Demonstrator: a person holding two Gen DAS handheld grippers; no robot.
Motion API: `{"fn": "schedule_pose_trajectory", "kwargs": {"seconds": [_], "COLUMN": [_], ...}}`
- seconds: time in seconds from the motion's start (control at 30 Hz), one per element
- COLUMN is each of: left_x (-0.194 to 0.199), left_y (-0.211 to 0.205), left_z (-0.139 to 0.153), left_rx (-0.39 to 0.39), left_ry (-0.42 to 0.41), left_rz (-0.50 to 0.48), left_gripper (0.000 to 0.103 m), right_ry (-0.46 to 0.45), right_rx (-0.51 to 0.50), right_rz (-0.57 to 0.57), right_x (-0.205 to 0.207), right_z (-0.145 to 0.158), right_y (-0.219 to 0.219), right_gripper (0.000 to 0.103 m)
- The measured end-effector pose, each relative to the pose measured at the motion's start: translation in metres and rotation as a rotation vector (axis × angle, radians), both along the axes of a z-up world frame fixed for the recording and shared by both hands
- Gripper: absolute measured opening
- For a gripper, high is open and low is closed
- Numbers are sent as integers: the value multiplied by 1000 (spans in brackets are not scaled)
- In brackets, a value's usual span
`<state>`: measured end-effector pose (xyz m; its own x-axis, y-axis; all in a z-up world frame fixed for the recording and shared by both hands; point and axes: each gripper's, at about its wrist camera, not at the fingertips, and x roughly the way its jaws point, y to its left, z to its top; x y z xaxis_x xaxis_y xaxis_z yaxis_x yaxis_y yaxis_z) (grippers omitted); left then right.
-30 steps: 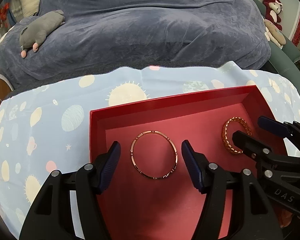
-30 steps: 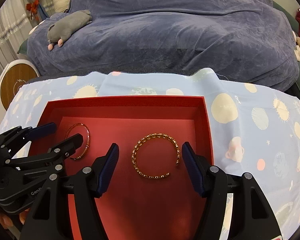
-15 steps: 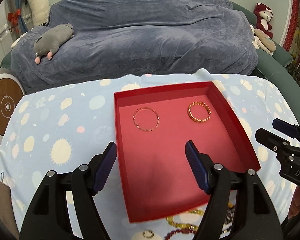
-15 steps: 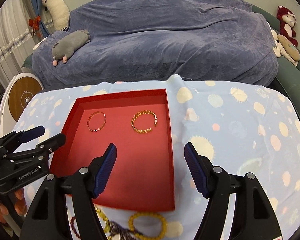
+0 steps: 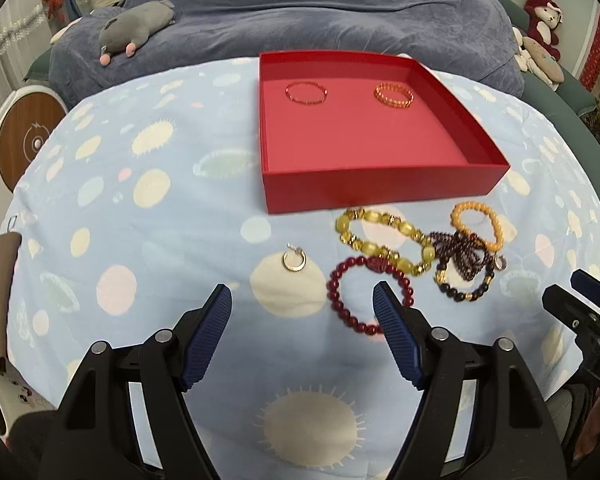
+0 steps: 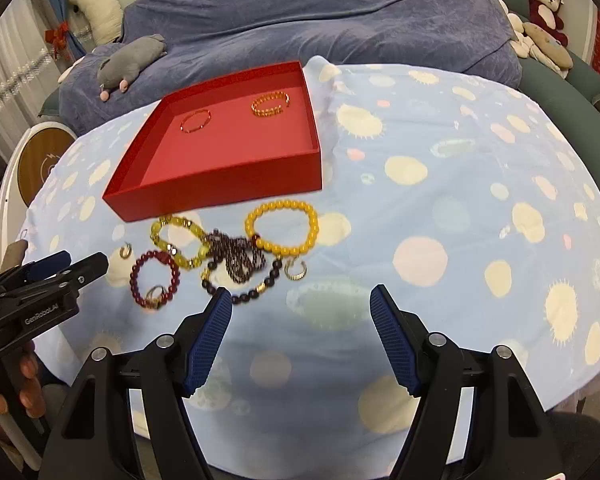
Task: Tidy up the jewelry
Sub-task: 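Grasp the dark red bracelet with the left tool while the right grasps the orange bracelet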
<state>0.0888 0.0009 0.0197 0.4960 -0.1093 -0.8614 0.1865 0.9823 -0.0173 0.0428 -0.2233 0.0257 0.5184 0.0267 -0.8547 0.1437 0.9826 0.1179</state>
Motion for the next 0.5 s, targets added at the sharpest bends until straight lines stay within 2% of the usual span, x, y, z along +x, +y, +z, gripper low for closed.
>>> {"fn": "schedule_pose_trajectory", "kwargs": {"seconds": [0.13, 0.23, 0.33, 0.43, 0.5], "left_x": [-1, 7, 11, 10, 8], "left_y": [-8, -16, -17, -18, -20], "left_z": [-14, -24, -34, -36, -36], "left_rx": [6, 20, 7, 15, 26], "left_ry": [21, 39, 68, 57, 46], "left_rz": [5, 1, 16, 6, -6], "left_gripper": [69, 63, 54, 46, 34], "right_ry": [22, 33, 35, 33, 33], "right_rx": [4, 11, 7, 4, 8], "right_rz": [-6, -10, -11, -10, -15], "right_x": [-13, -13, -10, -6, -3], "right_z": [-11, -16, -17, -17, -18], "right_y": [3, 3, 2, 2, 1], "right_gripper": [68, 68, 68, 68, 68]}}
